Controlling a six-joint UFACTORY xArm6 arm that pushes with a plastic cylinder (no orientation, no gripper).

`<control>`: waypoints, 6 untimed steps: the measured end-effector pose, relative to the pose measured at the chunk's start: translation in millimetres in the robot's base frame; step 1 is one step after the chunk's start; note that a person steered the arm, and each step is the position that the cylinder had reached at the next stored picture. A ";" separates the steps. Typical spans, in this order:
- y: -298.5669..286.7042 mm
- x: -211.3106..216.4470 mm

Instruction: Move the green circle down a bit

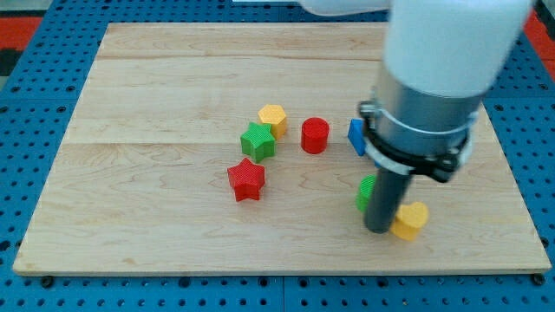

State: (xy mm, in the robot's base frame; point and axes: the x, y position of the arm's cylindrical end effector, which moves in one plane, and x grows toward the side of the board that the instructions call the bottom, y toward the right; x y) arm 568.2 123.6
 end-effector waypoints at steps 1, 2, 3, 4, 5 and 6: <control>2.9 0.0; -14.5 -1.2; -55.5 -11.8; -58.0 -39.6; -56.0 -56.7; -36.7 -40.4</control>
